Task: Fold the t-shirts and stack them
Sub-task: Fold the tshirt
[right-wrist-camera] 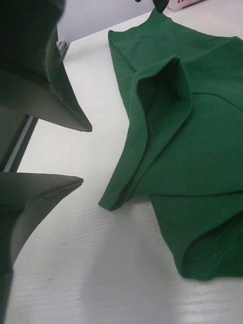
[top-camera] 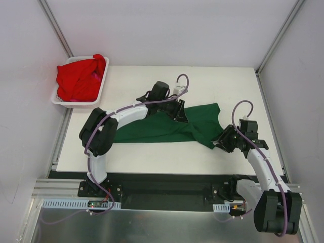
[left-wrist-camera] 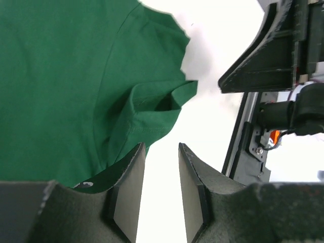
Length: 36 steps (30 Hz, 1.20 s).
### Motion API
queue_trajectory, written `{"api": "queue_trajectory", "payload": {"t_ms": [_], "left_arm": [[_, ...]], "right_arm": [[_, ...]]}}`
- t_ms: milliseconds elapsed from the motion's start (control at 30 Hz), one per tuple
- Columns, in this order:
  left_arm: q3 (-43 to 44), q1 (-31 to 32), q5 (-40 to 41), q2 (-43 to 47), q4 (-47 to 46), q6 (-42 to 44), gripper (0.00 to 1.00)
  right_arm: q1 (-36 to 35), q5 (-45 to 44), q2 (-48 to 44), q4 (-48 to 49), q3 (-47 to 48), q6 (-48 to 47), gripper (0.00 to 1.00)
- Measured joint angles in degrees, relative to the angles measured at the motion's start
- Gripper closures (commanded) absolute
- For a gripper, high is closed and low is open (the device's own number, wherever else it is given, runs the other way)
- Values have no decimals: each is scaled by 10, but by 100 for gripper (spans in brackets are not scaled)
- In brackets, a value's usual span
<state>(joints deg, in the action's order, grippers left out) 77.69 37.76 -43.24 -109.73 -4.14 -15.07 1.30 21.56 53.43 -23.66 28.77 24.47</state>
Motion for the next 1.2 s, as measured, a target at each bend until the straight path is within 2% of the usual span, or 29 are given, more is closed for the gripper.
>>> {"api": "queue_trajectory", "payload": {"t_ms": [367,700,967,1200], "left_arm": [[-10,0,-37,-13,-85,-27,66],[9,2,32,-72,5,47,57],[37,2,57,-93,31,82,57],[75,5,40,-100,33,85,58]], "right_arm": [[42,5,9,-37,0,-36,55],[46,13,27,-40,-5,-56,55],[47,14,39,-40,-5,-59,54],[50,14,54,-38,-5,-63,54]]}}
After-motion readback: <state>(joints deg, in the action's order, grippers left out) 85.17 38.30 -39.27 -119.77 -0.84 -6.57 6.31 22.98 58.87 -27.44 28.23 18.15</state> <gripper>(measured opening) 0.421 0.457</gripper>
